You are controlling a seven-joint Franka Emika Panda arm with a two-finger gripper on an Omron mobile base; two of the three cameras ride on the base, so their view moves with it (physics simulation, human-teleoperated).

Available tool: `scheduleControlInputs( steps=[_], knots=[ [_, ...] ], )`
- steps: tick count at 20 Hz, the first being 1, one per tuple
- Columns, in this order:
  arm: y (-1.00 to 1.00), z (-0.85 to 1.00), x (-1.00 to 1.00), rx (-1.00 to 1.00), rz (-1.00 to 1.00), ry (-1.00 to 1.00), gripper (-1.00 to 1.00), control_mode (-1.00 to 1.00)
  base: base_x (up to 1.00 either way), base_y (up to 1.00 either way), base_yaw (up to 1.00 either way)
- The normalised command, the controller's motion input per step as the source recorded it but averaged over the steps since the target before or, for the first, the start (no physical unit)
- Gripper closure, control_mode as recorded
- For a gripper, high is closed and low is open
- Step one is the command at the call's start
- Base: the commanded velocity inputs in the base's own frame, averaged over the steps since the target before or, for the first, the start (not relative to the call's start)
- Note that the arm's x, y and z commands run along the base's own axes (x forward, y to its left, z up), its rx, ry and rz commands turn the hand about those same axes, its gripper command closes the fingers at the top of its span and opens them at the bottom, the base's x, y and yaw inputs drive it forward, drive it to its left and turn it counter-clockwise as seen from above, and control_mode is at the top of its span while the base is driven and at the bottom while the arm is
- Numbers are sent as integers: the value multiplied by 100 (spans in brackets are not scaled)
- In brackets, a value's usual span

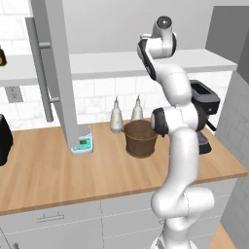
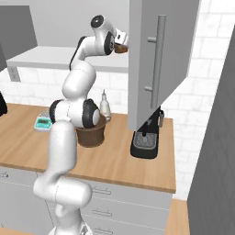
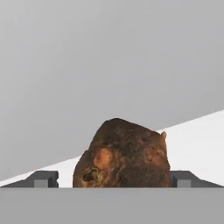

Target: Open the cabinet, pick up the bread from the cabinet and place it in the basket. Then move the basket to the dining counter.

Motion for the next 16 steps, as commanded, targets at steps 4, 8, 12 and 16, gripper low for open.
scheduleControlInputs(
  steps=[4, 8, 12, 16],
  knots=[
    [0, -29, 21, 0, 0, 5, 100, -100, 0, 0, 0],
    [3, -46, -19, 0, 1, 3, 100, -100, 0, 0, 0],
    [28, -63, -96, -6, 6, -4, 100, -100, 0, 0, 0],
    [53, -89, -100, -15, 9, -18, 100, -100, 0, 0, 0]
  ],
)
